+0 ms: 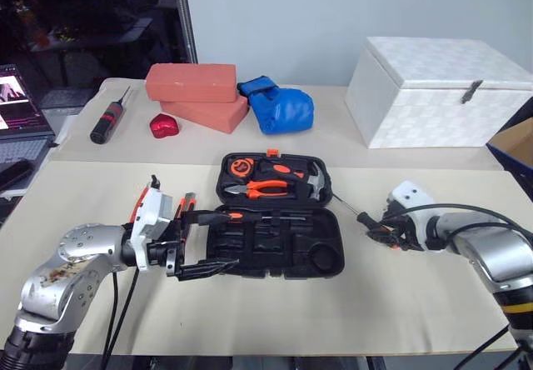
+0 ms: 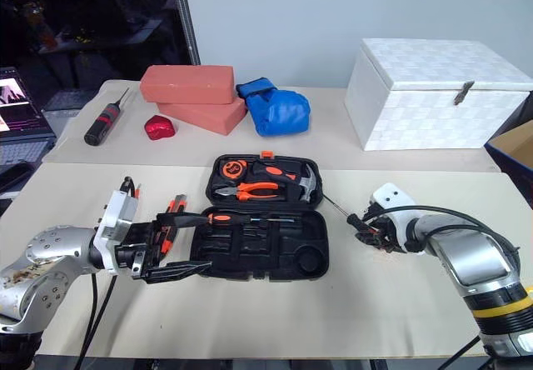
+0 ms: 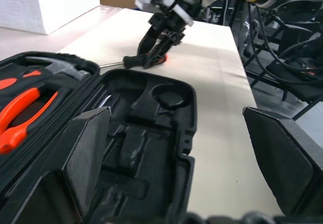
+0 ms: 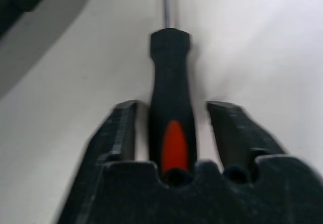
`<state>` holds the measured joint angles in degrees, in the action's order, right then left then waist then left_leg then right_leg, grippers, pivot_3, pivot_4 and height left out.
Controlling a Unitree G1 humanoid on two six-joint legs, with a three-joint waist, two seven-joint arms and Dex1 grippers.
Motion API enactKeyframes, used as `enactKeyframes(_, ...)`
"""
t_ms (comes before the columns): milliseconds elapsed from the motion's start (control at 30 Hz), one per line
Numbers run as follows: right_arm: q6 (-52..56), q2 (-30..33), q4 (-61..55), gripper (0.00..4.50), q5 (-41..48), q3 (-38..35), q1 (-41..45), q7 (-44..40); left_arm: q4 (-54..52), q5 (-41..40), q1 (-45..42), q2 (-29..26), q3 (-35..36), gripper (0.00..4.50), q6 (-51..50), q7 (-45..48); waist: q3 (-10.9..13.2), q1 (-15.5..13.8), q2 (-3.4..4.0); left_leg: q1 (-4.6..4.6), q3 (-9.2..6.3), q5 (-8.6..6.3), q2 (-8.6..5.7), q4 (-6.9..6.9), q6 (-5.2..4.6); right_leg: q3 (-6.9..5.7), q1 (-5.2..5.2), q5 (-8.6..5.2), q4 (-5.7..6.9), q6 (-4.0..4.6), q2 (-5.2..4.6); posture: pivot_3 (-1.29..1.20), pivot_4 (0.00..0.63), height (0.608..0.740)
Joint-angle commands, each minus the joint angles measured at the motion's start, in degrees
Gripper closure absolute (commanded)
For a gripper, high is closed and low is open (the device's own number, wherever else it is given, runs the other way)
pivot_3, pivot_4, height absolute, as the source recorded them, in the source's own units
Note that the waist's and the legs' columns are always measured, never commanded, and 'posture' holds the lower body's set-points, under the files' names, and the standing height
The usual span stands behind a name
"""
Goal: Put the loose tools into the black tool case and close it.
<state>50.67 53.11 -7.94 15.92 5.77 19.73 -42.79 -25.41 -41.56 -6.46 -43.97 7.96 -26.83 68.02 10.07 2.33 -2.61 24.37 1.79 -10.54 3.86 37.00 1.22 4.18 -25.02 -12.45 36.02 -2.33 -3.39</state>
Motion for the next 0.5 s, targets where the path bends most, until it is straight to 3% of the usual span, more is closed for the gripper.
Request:
enactKeyframes(33, -1.05, 2.67, -1.93, 3.51, -0.02, -6.04, -2.72, -0.30, -3.32, -3.30, -0.82, 0.08, 1.20, 0.00, -1.16, -1.49, 0.00, -0.29, 0.00, -0.01, 0.00, 0.00, -0.01, 0.01, 0.00, 0.00, 0.02, 0.00, 0.01, 0.00, -0.01, 0.00, 0.150, 0.736)
enactKeyframes(267, 1.55, 4.30, -11.08, 3.51, 5.78, -18.36, -6.07, -2.74, -3.90, -9.82, 2.15, 1.86, 5.82, 0.00, -4.84, -7.46, 0.00, -0.25, 0.04, -0.01, 0.00, 0.00, -0.01, 0.01, -0.01, 0.01, -0.01, 0.12, 0.04, -0.22, 0.00, 0.00, 0.150, 0.736)
enactKeyframes(367, 1.66, 4.91, -14.07, 3.51, 6.76, -15.08, -1.86, -3.99, -3.27, -9.20, 5.11, -0.60, 7.53, 0.00, -4.47, -4.31, 0.00, 0.59, 0.05, -0.13, -0.01, 0.00, 0.05, -0.01, -0.01, 0.01, 0.00, 0.11, 0.11, -0.19, 0.07, 0.00, 0.150, 0.736)
enactKeyframes(500, -0.10, 2.90, -16.37, 3.51, 6.34, -3.14, 7.96, -8.67, -0.78, -7.11, 9.06, -3.83, 10.41, 0.00, -1.54, 0.97, 0.01, 1.04, 0.06, -0.21, -0.05, 0.00, 0.06, -0.01, 0.00, 0.00, -0.04, 0.04, 0.13, 0.36, 0.10, 0.00, 0.150, 0.736)
